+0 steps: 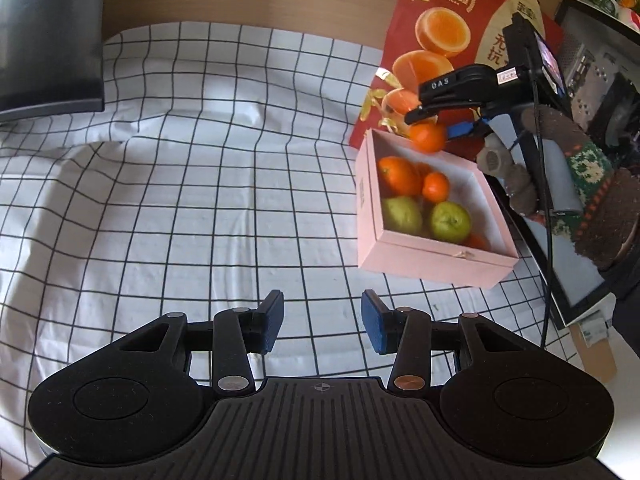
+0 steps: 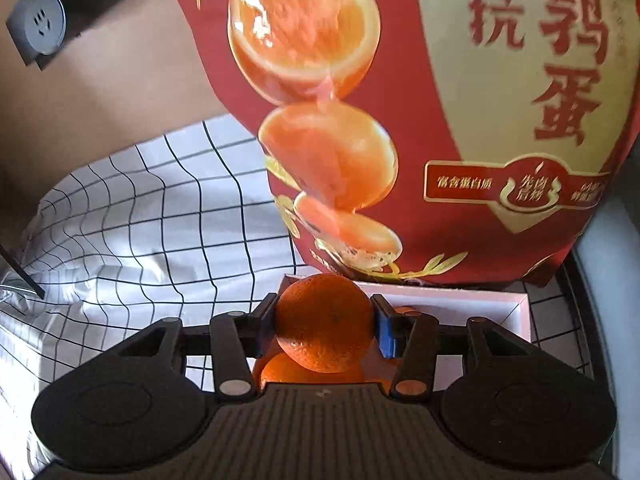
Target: Organize fruits
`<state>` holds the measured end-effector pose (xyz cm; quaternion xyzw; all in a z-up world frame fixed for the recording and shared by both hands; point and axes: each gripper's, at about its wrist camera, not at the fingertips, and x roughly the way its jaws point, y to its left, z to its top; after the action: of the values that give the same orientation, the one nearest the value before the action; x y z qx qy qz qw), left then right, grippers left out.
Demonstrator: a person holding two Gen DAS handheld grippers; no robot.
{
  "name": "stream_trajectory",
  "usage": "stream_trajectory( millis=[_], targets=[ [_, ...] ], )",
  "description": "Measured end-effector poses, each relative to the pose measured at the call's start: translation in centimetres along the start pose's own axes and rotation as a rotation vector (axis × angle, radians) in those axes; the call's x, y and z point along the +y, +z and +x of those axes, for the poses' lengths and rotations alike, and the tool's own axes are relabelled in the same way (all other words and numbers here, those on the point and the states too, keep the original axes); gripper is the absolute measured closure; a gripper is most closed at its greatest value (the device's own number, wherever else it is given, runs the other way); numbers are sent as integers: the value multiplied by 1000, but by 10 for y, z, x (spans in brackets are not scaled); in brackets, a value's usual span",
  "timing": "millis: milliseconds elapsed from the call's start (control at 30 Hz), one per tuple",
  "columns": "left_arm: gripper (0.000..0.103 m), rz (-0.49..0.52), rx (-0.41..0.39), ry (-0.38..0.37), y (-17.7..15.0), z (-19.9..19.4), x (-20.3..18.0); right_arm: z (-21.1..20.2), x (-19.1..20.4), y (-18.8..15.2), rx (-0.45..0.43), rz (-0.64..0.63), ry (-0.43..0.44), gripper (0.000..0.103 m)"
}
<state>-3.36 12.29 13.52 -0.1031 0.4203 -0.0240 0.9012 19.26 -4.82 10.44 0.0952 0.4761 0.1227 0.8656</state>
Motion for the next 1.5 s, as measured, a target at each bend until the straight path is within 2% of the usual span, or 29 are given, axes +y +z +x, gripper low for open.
stream_trajectory(
  millis=[100, 233, 333, 400, 533, 600, 733, 800, 900, 1000, 1033, 1167, 1200, 1300, 1400, 1500],
  targets=[
    [56, 16, 13, -16, -1, 5, -5, -7, -2, -6, -31, 6, 1, 35],
    [56, 40, 29, -49, -2, 19, -13, -30, -11, -18, -74, -12, 0, 35],
    [56, 51, 35, -48, -7, 43, -16, -53, -19, -38, -112, -48, -10, 33],
    [56, 56, 28, -38, -12, 61, -15, -66, -26, -59, -134, -71, -27, 30],
    [56, 111, -60, -31, -23, 89, -17, -86, -34, -115, -164, -134, -87, 29],
    [56, 131, -68, -18, -29, 103, -19, -91, -33, -145, -184, -178, -130, 28],
    [56, 131, -65, 5, -41, 124, -20, -91, -27, -195, -201, -222, -162, 25],
    [55, 161, -105, 21, -46, 128, -24, -81, -25, -207, -183, -221, -170, 24],
    [52, 219, -140, 47, -52, 133, -35, -60, -25, -216, -137, -184, -162, 24],
    [41, 252, -176, 62, -59, 136, -44, -42, -25, -221, -109, -183, -180, 24],
    [37, 254, -186, 64, -61, 137, -46, -37, -24, -222, -99, -185, -188, 21],
    [35, 223, -214, 81, -63, 138, -49, -34, -31, -223, -131, -158, -225, 1],
    [35, 220, -216, 84, -62, 139, -49, -33, -34, -224, -138, -151, -231, 0],
    [34, 234, -217, 106, -61, 142, -53, -33, -49, -226, -158, -117, -178, 0],
    [33, 229, -216, 105, -61, 142, -52, -33, -50, -227, -173, -134, -178, 0],
    [33, 229, -216, 105, -61, 142, -52, -33, -50, -234, -227, -146, -173, 0]
  ],
)
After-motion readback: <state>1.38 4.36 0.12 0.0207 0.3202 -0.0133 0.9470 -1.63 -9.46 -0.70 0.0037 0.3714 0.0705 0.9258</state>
